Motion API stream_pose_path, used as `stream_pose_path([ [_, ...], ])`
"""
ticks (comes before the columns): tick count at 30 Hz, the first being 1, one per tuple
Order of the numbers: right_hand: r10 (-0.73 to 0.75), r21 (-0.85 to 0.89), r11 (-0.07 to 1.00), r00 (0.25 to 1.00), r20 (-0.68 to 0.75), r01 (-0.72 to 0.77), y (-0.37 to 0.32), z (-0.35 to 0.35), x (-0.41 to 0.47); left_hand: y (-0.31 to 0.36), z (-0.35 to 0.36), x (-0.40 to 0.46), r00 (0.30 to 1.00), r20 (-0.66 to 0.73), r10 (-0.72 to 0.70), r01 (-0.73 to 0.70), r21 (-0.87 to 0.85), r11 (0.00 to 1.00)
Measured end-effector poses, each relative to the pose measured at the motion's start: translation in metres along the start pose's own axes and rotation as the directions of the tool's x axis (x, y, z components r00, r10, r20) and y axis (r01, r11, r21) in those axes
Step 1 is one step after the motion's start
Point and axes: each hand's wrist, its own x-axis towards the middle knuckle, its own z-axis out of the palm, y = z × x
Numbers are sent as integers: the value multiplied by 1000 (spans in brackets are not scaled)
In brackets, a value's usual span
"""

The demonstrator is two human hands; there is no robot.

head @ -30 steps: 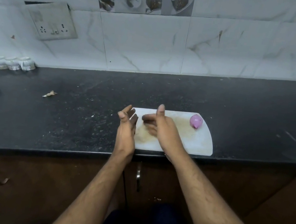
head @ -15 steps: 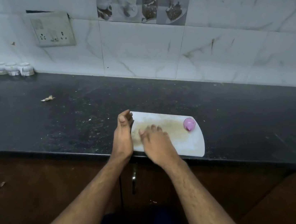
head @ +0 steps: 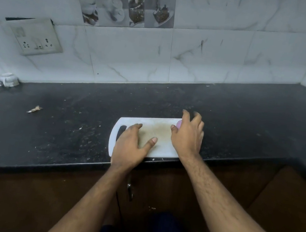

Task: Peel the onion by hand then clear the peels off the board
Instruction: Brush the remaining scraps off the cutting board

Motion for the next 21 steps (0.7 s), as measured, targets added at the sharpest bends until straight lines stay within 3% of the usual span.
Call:
stream_pose_path([
  [2,51,-74,996,986,162,-40,3,5,6,6,-1,1,1000,15,1,-1,41,999],
  [5,-58,-124,989,988,145,76,4,13,6,6,-2,3,999,38,-30,28,38,999],
  [9,-184,119,979,967,175,165,-13,18,2,3,0,6,995,100,-13,-2,153,988],
  [12,-265,177,956,949,172,235,-25,27,-9,0,7,9,990,140,20,-60,289,955],
  [21,-146,143,981,984,103,131,-20,41,-7,-3,18,17,986,167,6,-72,392,917],
])
